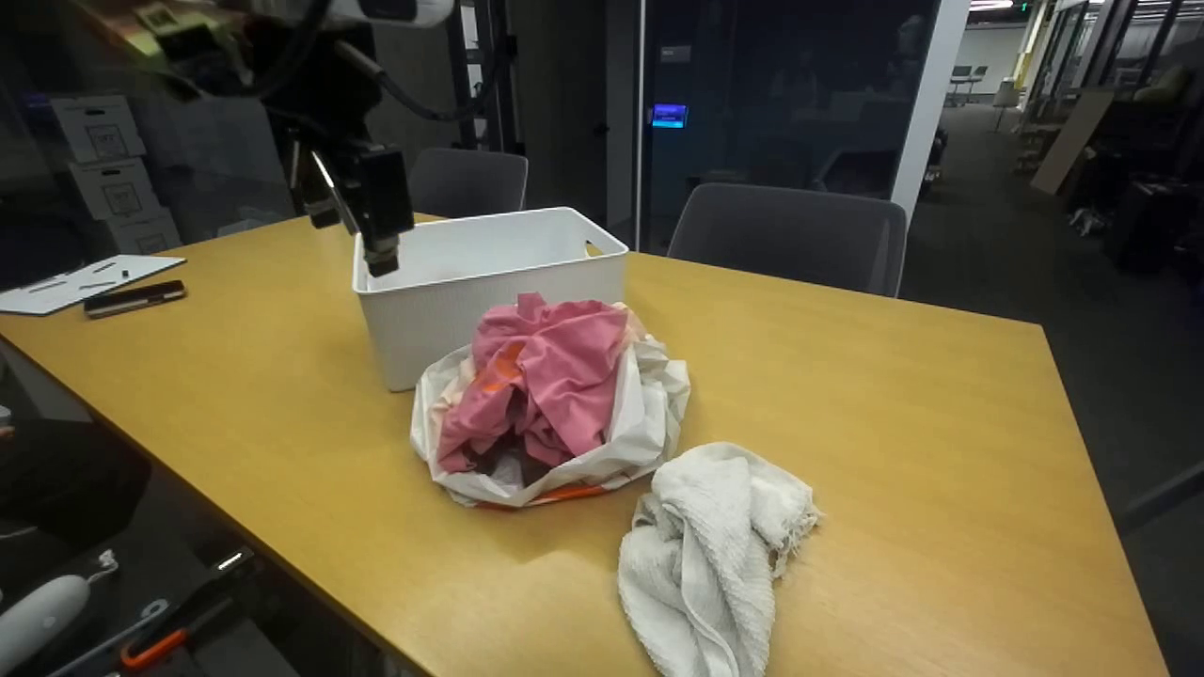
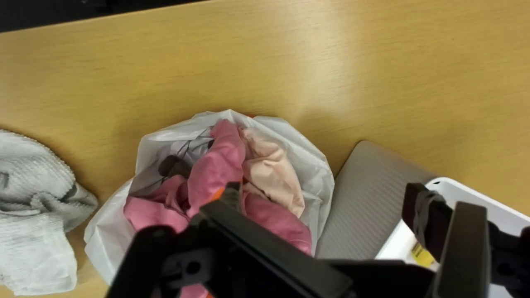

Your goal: Remove the objects inside the plastic bag and place them inside the box on the table

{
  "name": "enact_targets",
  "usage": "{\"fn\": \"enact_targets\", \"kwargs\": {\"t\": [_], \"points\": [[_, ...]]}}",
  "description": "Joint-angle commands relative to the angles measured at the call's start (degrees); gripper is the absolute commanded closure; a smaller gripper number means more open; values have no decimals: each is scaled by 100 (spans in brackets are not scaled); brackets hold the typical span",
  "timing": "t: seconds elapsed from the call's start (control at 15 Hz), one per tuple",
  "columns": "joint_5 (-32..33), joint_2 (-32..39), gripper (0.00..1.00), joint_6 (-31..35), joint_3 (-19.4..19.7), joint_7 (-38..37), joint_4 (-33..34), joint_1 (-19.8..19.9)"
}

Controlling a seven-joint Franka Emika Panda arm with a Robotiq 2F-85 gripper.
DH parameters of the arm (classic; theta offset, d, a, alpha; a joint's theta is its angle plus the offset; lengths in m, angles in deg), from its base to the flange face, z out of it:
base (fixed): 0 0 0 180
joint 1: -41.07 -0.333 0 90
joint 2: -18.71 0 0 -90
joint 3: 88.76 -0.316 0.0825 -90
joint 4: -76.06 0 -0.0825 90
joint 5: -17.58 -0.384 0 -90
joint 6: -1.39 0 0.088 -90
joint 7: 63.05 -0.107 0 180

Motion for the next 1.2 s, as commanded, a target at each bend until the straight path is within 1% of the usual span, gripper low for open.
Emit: {"fn": "enact_targets", "kwargs": {"t": [0.0, 0.2, 0.33, 0.47, 0.6, 0.67, 0.8, 0.87, 0.93, 1.0, 1.13], "points": [[253, 1166, 0, 643, -120, 61, 359, 41], [615, 2048, 0, 1179, -198, -64, 576, 127], [751, 2619, 0, 1437, -173, -100, 852, 139], [1064, 3131, 0, 1693, -176, -216, 1126, 214], [1439, 3565, 0, 1883, -142, -320, 1377, 282], [1798, 3743, 0, 1949, -133, -493, 1499, 332], [1968, 4034, 0, 1951, -43, -637, 1731, 351], [1887, 4154, 0, 1889, -2, -620, 1837, 359], [1865, 4250, 25, 1828, 23, -615, 1925, 365], [1844, 4328, 26, 1847, 42, -603, 1986, 363], [1804, 4442, 42, 1850, 61, -550, 2081, 352]]}}
